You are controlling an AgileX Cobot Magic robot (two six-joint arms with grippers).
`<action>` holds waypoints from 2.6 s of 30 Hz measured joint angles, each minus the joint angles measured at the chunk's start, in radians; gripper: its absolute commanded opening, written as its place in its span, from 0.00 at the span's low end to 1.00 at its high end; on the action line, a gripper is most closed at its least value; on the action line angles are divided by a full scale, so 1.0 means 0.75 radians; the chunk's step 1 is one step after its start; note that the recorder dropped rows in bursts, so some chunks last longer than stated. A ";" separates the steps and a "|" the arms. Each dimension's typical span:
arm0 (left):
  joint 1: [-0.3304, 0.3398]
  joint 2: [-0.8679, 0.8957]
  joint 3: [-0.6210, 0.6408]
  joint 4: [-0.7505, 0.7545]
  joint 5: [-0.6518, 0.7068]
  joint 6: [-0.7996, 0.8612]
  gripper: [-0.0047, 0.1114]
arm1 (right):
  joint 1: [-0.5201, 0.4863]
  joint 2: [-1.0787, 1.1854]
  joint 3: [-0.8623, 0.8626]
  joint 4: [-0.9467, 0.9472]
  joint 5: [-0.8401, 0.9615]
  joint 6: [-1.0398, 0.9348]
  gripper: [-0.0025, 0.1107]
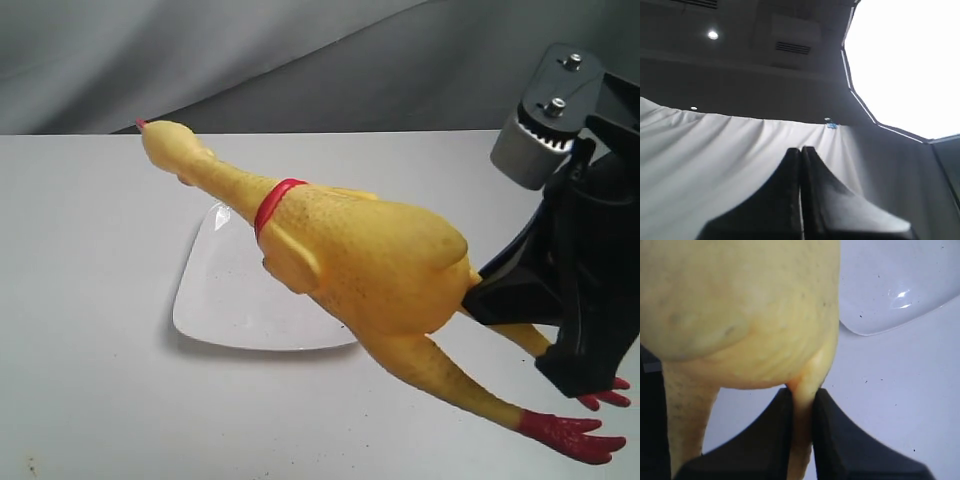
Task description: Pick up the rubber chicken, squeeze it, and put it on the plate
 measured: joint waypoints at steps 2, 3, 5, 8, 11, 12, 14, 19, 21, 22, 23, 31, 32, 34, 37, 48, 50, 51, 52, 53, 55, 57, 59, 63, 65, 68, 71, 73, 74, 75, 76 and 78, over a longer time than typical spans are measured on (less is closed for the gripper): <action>0.000 0.010 -0.039 0.154 0.032 -0.072 0.05 | 0.000 0.000 0.000 0.005 -0.013 0.000 0.02; 0.000 0.027 -0.064 0.249 0.037 -0.138 0.05 | 0.000 0.000 0.000 0.010 -0.018 0.000 0.02; 0.000 0.084 -0.117 0.418 0.013 -0.231 0.06 | 0.000 0.000 0.000 0.013 -0.021 0.000 0.02; 0.000 0.234 -0.215 0.687 -0.078 -0.285 0.10 | 0.000 0.000 0.000 0.019 -0.023 0.000 0.02; 0.000 0.458 -0.357 1.000 -0.124 -0.378 0.22 | 0.000 0.000 0.000 0.036 -0.023 0.000 0.02; 0.000 0.540 -0.431 1.164 -0.130 -0.442 0.27 | 0.000 0.000 0.000 0.045 -0.023 0.000 0.02; -0.010 0.689 -0.548 1.376 -0.148 -0.564 0.42 | 0.000 0.000 0.000 0.052 -0.026 0.000 0.02; -0.133 1.031 -0.820 1.760 -0.280 -0.835 0.66 | 0.000 0.000 0.000 0.078 -0.026 0.000 0.02; -0.210 1.134 -0.899 1.798 -0.291 -0.898 0.69 | 0.000 0.000 0.000 0.081 -0.026 0.000 0.02; -0.241 1.169 -0.924 1.807 -0.291 -0.911 0.70 | 0.000 0.000 0.000 0.081 -0.026 0.000 0.02; -0.282 1.210 -0.951 1.816 -0.293 -0.917 0.70 | 0.000 0.000 0.000 0.084 -0.026 0.000 0.02; -0.567 1.422 -1.024 1.835 -0.111 -0.869 0.70 | 0.000 0.000 0.000 0.115 -0.026 -0.002 0.02; -0.601 1.445 -1.024 1.837 -0.069 -0.843 0.70 | 0.000 0.000 0.000 0.115 -0.026 -0.002 0.02; -0.668 1.487 -1.024 1.840 0.007 -0.804 0.70 | 0.000 0.000 0.000 0.115 -0.026 -0.002 0.02; -0.765 1.543 -1.024 1.840 0.133 -0.770 0.70 | 0.000 0.000 0.000 0.115 -0.026 -0.005 0.02; -0.897 1.660 -1.027 1.847 0.369 -0.705 0.10 | 0.000 0.003 0.012 0.071 -0.006 -0.008 0.02; -0.899 1.660 -1.027 1.849 0.365 -0.702 0.05 | 0.000 0.003 0.012 0.071 -0.006 -0.008 0.02; -0.899 1.660 -1.027 1.850 0.362 -0.702 0.05 | 0.000 0.003 0.012 0.070 -0.006 -0.010 0.02; -0.899 1.660 -1.027 1.850 0.358 -0.700 0.04 | 0.000 0.003 0.012 0.070 -0.006 -0.010 0.02; -0.899 1.660 -1.027 1.850 0.353 -0.700 0.04 | 0.000 0.003 0.012 0.070 -0.006 -0.010 0.02; -0.899 1.660 -1.027 1.853 0.344 -0.700 0.04 | 0.000 0.003 0.012 0.070 -0.006 -0.010 0.02; -0.899 1.660 -1.027 1.853 0.343 -0.700 0.04 | 0.000 0.003 0.012 0.070 -0.006 -0.010 0.02; -0.899 1.660 -1.027 1.853 0.343 -0.700 0.04 | 0.000 0.003 0.012 0.070 -0.006 -0.010 0.02; -0.899 1.660 -1.027 1.853 0.343 -0.700 0.06 | 0.000 0.003 0.012 0.070 -0.006 -0.010 0.02; -0.899 1.660 -1.027 1.853 0.343 -0.700 0.15 | 0.000 0.003 0.012 0.070 -0.006 -0.010 0.02; -0.899 1.660 -1.027 1.853 0.343 -0.700 0.40 | 0.000 0.003 0.012 0.070 -0.006 -0.010 0.02; -0.899 1.660 -1.027 1.853 0.343 -0.700 0.74 | 0.000 0.003 0.012 0.070 -0.003 -0.010 0.02; -0.899 1.660 -1.027 1.853 0.356 -0.731 0.86 | 0.000 0.003 0.012 0.070 0.002 -0.013 0.02; -0.899 1.660 -1.027 1.851 0.369 -0.759 0.86 | 0.000 0.003 0.012 0.070 0.005 -0.016 0.02; -0.899 1.660 -1.027 1.851 0.377 -0.783 0.86 | 0.000 0.003 0.012 0.070 0.005 -0.022 0.02; -0.899 1.660 -1.027 1.851 0.389 -0.814 0.85 | 0.000 0.003 0.012 0.070 0.005 -0.022 0.02; -0.899 1.660 -1.027 1.851 0.402 -0.841 0.80 | 0.000 0.003 0.012 0.070 0.005 -0.025 0.02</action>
